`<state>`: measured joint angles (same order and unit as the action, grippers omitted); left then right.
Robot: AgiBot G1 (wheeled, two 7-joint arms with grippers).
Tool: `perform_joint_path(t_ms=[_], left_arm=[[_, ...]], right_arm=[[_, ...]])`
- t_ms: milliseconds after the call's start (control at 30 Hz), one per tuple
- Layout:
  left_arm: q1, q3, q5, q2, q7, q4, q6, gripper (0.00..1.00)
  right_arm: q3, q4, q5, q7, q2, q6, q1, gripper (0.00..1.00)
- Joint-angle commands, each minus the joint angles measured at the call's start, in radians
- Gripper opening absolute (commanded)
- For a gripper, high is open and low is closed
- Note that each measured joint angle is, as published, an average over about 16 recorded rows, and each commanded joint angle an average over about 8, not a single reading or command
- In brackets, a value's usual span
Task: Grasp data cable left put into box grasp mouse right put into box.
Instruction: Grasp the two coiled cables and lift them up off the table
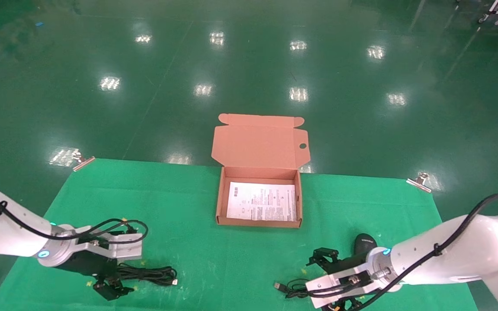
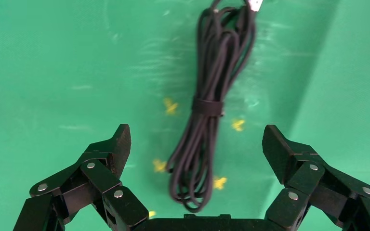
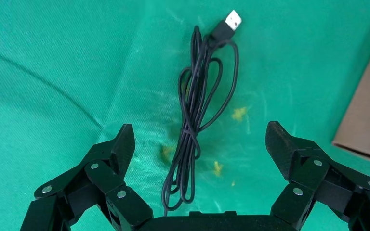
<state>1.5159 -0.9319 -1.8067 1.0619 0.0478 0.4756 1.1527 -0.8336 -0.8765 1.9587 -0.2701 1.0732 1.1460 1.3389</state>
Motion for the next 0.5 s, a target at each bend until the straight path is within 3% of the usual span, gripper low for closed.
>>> perform_joint_path(t_ms=[33,233,300,500], left_arm=[[0.003,0.002,0.002,0.012,0.023,-0.036,-0.011,1.00],[0.008,0.013,0.020,0.032,0.079,-0.115,-0.034,0.99],[0.009,0.016,0.025,0.036,0.094,-0.135,-0.039,0.83],[0.012,0.021,0.032,0.045,0.120,-0.178,-0.049,0.09]], right_arm=[[-0.001,0.038,0.002,-0.011,0.016,-0.011,0.005,1.00],[-0.003,0.104,0.011,-0.042,0.037,-0.044,0.011,1.00],[-0.004,0.121,0.013,-0.051,0.043,-0.053,0.013,1.00],[-0.006,0.157,0.022,-0.062,0.055,-0.072,0.017,0.27]])
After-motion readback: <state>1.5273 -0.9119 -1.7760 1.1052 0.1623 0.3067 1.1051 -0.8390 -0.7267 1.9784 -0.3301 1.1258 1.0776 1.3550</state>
